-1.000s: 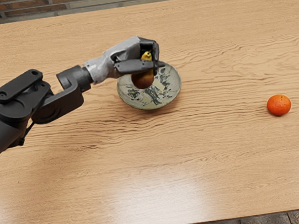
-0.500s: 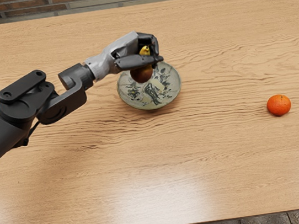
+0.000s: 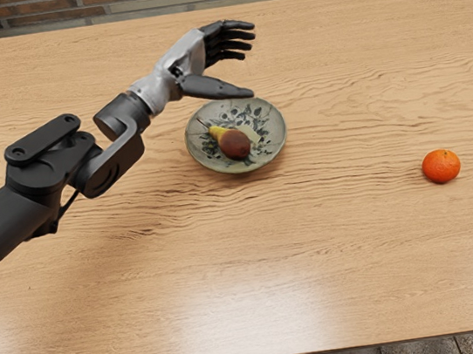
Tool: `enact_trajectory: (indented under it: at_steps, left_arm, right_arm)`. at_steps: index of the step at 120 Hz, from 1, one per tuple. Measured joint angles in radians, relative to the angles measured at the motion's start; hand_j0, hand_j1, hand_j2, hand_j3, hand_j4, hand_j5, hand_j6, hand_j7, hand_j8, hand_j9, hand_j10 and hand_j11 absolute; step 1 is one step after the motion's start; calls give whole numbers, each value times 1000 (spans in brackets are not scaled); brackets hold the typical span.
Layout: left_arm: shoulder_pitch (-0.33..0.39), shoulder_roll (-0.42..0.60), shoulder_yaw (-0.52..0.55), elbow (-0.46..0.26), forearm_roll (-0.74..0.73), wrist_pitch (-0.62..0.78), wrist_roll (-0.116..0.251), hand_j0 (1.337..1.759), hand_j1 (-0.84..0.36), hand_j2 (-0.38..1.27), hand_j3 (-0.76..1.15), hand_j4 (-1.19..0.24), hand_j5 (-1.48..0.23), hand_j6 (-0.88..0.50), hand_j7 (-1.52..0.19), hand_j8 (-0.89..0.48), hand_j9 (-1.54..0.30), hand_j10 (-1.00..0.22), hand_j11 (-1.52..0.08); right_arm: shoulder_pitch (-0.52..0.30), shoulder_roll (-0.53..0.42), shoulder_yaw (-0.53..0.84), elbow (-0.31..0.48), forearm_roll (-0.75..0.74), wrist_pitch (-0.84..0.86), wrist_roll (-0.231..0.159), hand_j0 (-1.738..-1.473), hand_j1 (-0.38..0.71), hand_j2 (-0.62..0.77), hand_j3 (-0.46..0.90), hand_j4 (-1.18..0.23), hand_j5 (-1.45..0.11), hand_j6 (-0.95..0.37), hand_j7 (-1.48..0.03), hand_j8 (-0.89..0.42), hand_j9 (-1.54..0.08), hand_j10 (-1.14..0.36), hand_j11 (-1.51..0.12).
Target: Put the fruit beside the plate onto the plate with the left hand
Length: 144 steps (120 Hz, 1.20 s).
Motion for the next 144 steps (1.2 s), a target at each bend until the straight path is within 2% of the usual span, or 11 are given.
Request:
enact_trajectory:
  at_steps: [18, 35, 45, 72, 81, 95, 105, 120, 144]
  left_arm:
    - [3, 49, 5, -72, -30, -40, 7, 1658, 163, 33, 0, -164, -208, -159, -208, -159, -208, -158, -208]
    - [6, 162, 10, -169, -29, -230, 95, 1658, 257, 18, 0, -82, -104, -80, -104, -79, -104, -79, -104]
    - [7, 221, 10, -215, -24, -295, 149, 1658, 288, 12, 0, -55, -69, -54, -69, -54, -69, -53, -69]
    - [9, 345, -8, -324, -26, -341, 215, 1658, 330, 6, 0, -19, -23, -19, -23, -18, -23, -18, -23]
    - [25, 387, -16, -375, -46, -344, 271, 1658, 336, 5, 0, -13, -16, -13, -16, -13, -16, -12, -16]
    - [58, 464, -21, -455, -135, -346, 416, 1658, 342, 3, 0, -8, -9, -8, -9, -7, -9, -7, -9]
    - [65, 516, -23, -518, -196, -346, 472, 1658, 345, 3, 0, -5, -6, -5, -6, -5, -6, -4, -6]
    - [85, 541, -43, -573, -233, -347, 504, 1658, 347, 2, 0, -3, -3, -3, -3, -3, -3, -2, -3]
    - [87, 556, -59, -590, -245, -347, 515, 1658, 349, 2, 0, -1, -1, -1, -1, -1, -1, -1, -1]
  right_arm:
    - [0, 0, 0, 0, 0, 0, 0, -1658, -314, -6, 0, -30, -38, -30, -38, -30, -38, -29, -38]
    - [0, 0, -1, 0, 0, 0, 0, -1658, -314, -6, 0, -30, -38, -30, -38, -30, -38, -29, -38]
    - [0, 0, 0, 0, 0, 0, 0, -1658, -314, -6, 0, -30, -38, -30, -38, -30, -38, -29, -38]
    - [0, 0, 0, 0, 0, 0, 0, -1658, -314, -6, 0, -30, -38, -30, -38, -30, -38, -29, -38]
    - [0, 0, 0, 0, 0, 0, 0, -1658, -314, -6, 0, -30, -38, -30, -38, -30, -38, -29, -38]
    - [0, 0, 0, 0, 0, 0, 0, -1658, -314, -6, 0, -30, -38, -30, -38, -30, -38, -29, -38]
    - [0, 0, 0, 0, 0, 0, 0, -1658, -314, -6, 0, -30, -38, -30, -38, -30, -38, -29, -38]
    - [0, 0, 0, 0, 0, 0, 0, -1658, -314, -6, 0, -30, -38, -30, -38, -30, -38, -29, -38]
    - [0, 0, 0, 0, 0, 0, 0, -1658, -314, -6, 0, -30, -38, -30, -38, -30, -38, -29, -38]
